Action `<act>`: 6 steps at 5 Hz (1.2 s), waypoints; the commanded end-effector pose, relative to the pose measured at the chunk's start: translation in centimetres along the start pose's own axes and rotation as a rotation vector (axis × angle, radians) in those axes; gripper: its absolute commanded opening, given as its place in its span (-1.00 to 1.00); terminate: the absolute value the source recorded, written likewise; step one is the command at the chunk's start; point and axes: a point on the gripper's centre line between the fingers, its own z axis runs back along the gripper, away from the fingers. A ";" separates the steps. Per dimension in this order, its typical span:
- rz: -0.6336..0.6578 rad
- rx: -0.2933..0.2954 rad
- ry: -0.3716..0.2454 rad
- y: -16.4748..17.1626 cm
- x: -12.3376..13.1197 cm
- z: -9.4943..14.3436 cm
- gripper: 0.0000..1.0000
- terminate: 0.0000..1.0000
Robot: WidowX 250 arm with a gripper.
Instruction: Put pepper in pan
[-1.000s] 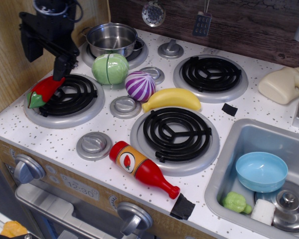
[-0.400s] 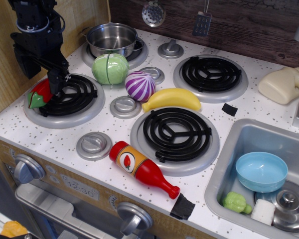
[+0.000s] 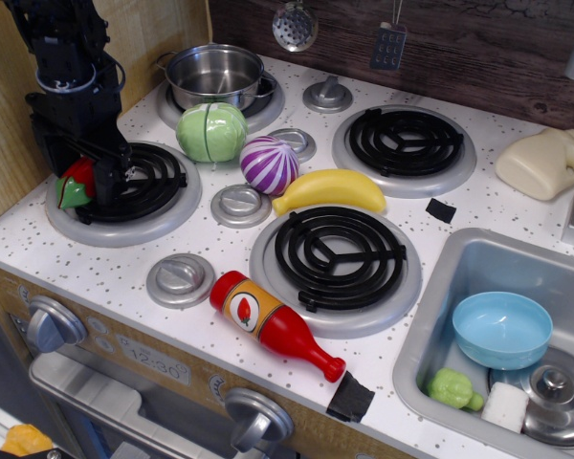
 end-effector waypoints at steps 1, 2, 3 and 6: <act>0.052 0.051 -0.030 -0.7 0.9 0.7 -1.00 -1.00; -0.002 0.130 -0.017 -1.1 2.3 2.6 -1.00 -1.00; -0.069 0.177 -0.039 -0.8 5.0 4.5 -1.00 -1.00; -0.450 0.224 -0.114 3.2 12.6 6.8 -1.00 -1.00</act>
